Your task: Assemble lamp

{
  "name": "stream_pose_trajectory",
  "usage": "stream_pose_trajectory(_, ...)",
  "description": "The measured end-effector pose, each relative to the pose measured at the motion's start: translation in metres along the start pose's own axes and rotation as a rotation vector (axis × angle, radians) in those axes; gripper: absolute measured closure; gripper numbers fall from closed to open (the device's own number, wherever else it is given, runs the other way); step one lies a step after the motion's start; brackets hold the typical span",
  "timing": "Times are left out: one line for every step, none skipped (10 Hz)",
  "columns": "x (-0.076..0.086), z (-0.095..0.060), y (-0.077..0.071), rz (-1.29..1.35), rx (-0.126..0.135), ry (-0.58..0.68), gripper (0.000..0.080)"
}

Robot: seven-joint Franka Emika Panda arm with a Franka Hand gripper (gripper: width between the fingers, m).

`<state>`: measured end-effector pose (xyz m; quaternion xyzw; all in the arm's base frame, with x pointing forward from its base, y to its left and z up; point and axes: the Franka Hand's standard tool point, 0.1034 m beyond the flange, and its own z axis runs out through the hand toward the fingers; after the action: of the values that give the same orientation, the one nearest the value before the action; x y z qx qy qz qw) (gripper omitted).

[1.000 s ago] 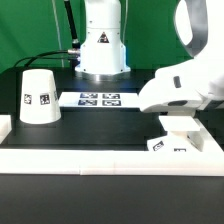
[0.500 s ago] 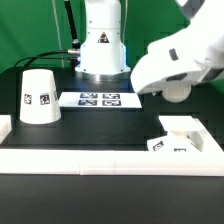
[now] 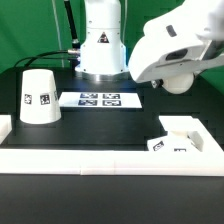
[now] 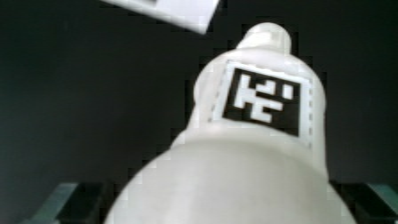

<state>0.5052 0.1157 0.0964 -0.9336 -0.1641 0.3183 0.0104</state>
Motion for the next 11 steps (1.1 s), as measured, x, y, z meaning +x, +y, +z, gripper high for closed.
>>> stream_pose_trajectory(-0.004,0.001,0.001,0.002,-0.006,0.038,0.0222)
stream_pose_trajectory(0.003,-0.002,0.003,-0.005,-0.018,0.119,0.0222)
stream_pose_trajectory(0.004,-0.010,0.006,-0.025,-0.033,0.201,0.0222)
stream_pose_trajectory(0.000,-0.018,0.008,-0.038,-0.042,0.240,0.0222)
stream_pose_trajectory(0.003,-0.028,0.013,-0.058,-0.058,0.318,0.0222)
stream_pose_trajectory(0.003,-0.038,0.017,-0.076,-0.072,0.380,0.0222)
stream_pose_trajectory(0.003,-0.047,0.023,-0.084,-0.090,0.458,0.0222)
stream_pose_trajectory(0.000,-0.055,0.028,-0.091,-0.103,0.512,0.0222)
stream_pose_trajectory(0.000,-0.064,0.035,-0.097,-0.115,0.571,0.0222)
stream_pose_trajectory(-0.001,-0.072,0.041,-0.092,-0.125,0.652,0.0222)
stream_pose_trajectory(-0.004,-0.076,0.043,-0.073,-0.128,0.693,0.0222)
